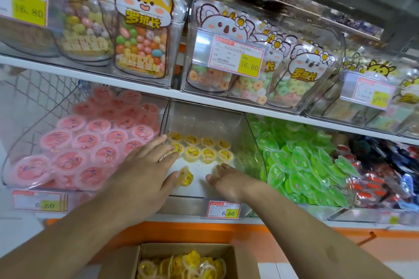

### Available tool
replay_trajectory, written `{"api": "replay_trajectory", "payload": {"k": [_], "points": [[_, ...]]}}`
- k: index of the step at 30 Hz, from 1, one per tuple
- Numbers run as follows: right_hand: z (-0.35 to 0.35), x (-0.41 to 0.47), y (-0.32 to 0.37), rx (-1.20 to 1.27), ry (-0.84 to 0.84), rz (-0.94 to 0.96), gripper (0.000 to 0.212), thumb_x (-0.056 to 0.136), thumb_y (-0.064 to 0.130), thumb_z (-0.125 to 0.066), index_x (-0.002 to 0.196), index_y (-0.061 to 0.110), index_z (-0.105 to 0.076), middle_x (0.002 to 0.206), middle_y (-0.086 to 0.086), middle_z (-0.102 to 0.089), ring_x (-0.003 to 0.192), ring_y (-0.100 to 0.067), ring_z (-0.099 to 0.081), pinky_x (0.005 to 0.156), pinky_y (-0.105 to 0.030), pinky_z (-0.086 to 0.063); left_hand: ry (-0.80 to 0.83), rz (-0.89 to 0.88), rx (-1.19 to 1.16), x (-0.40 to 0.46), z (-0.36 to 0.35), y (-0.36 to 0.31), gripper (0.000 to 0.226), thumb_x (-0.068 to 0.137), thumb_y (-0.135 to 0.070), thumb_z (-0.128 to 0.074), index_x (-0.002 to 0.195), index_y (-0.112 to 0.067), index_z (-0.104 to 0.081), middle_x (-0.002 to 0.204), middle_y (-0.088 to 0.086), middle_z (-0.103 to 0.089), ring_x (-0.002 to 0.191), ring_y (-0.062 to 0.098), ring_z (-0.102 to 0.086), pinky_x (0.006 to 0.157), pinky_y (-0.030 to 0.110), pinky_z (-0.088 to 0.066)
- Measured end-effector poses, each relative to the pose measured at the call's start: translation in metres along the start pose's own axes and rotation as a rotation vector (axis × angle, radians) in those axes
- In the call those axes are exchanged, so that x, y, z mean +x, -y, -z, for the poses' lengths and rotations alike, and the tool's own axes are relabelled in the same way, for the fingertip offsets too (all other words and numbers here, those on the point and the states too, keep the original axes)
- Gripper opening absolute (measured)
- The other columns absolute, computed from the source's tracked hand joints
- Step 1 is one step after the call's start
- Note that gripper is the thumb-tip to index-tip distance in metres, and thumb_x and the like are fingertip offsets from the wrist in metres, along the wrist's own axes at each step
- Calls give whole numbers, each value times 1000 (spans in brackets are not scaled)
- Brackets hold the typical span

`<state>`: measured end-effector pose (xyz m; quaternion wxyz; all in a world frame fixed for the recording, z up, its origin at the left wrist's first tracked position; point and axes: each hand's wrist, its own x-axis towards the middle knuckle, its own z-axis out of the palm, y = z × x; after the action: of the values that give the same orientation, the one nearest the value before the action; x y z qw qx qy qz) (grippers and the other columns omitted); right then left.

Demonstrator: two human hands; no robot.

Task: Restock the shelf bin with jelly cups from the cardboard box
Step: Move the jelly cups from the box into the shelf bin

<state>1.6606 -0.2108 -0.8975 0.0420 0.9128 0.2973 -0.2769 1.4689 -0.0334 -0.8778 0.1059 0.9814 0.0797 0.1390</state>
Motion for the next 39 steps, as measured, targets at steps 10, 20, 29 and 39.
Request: {"api": "replay_trajectory", "payload": {"k": [10, 20, 29, 39], "points": [[-3, 4, 3, 15, -36, -27, 85, 100, 67, -16, 167, 16, -8, 174, -3, 5, 162, -25, 7, 130, -48, -8, -29, -15, 7, 0, -4, 2, 76, 97, -60, -13, 145, -23, -58, 155, -10, -46, 158, 12, -15, 125, 42, -27], [14, -33, 34, 92, -101, 289, 59, 109, 51, -42, 164, 39, -25, 174, 16, -5, 160, -9, 1, 130, -36, -5, -49, -31, 14, -1, -9, 5, 66, 101, -55, -22, 140, -21, -63, 151, -9, -50, 157, 14, -20, 121, 46, -34], [14, -23, 33, -49, -166, 307, 58, 105, 54, -48, 157, 27, -46, 171, 13, -25, 159, -13, -15, 129, -40, -18, -53, -52, 10, -2, -9, 4, 62, 101, -53, -27, 138, -20, -65, 149, -5, -51, 157, 18, -24, 119, 48, -38], [13, -31, 29, 89, -27, 377, 49, 108, 54, -42, 156, 42, -44, 166, 27, -29, 154, -2, -24, 128, -27, -15, -45, -42, 10, -2, -9, 4, 64, 101, -53, -25, 138, -20, -65, 149, -4, -50, 157, 18, -21, 119, 49, -37]]}}
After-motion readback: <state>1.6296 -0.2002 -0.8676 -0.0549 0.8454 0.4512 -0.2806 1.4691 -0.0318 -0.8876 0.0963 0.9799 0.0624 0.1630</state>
